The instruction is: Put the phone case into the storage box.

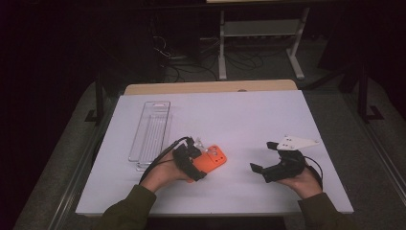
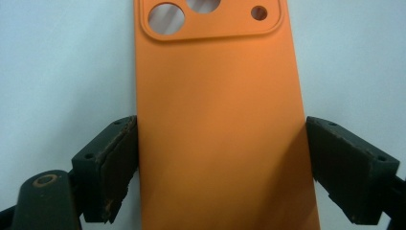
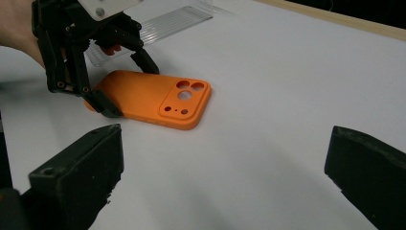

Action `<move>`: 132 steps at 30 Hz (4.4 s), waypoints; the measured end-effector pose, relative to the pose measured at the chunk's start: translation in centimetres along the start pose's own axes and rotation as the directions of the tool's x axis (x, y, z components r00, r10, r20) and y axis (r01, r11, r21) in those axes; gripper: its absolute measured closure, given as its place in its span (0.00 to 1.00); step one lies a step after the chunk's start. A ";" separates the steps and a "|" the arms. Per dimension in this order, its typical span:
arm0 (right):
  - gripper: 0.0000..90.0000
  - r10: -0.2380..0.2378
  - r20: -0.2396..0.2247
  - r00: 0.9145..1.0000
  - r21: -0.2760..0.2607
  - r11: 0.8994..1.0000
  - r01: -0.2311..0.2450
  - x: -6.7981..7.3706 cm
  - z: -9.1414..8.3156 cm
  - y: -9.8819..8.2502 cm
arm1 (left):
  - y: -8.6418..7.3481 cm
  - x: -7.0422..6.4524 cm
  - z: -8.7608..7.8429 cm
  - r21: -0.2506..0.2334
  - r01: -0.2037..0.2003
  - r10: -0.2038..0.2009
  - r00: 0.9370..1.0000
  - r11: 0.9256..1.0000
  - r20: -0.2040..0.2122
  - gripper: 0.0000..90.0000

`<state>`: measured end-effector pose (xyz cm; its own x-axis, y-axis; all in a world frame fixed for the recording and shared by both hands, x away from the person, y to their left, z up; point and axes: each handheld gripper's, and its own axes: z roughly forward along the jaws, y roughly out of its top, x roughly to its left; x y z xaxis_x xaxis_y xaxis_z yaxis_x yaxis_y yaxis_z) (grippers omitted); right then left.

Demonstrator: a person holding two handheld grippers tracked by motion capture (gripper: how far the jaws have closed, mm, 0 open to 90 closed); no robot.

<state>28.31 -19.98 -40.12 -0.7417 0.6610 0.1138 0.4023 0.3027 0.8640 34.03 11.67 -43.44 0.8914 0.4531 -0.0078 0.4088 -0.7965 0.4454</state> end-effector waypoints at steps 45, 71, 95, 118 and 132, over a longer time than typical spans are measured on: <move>0.00 0.023 0.004 1.000 0.002 1.000 -0.023 -0.4 0.0 -0.1 | 4.6 0.7 -2.7 -0.105 -0.086 0.095 0.992 0.991 0.084 0.18; 0.00 0.026 0.034 0.999 0.012 1.000 -0.026 -0.7 0.0 -0.5 | 7.2 0.9 -2.7 -0.140 -0.124 0.142 0.982 0.982 0.128 0.18; 0.00 0.022 0.049 0.999 0.041 0.999 -0.024 0.0 1.4 -0.1 | 6.7 1.3 -3.1 -0.139 -0.123 0.140 0.983 0.983 0.117 0.18; 0.00 0.058 0.052 0.997 -0.044 0.998 -0.056 -0.6 3.7 2.1 | 6.7 1.6 -3.1 -0.136 -0.106 0.123 0.985 0.985 0.123 0.18; 0.00 0.000 0.070 0.998 -0.034 0.999 0.003 -0.8 4.8 1.8 | 6.6 1.8 -3.3 -0.138 -0.090 0.109 0.986 0.986 0.129 0.18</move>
<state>32.23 -16.67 -40.99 -0.7022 0.7076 0.0789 0.3820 0.2810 0.8804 37.67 8.57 -37.55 0.9483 0.3084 -0.0750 0.2954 -0.7711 0.5640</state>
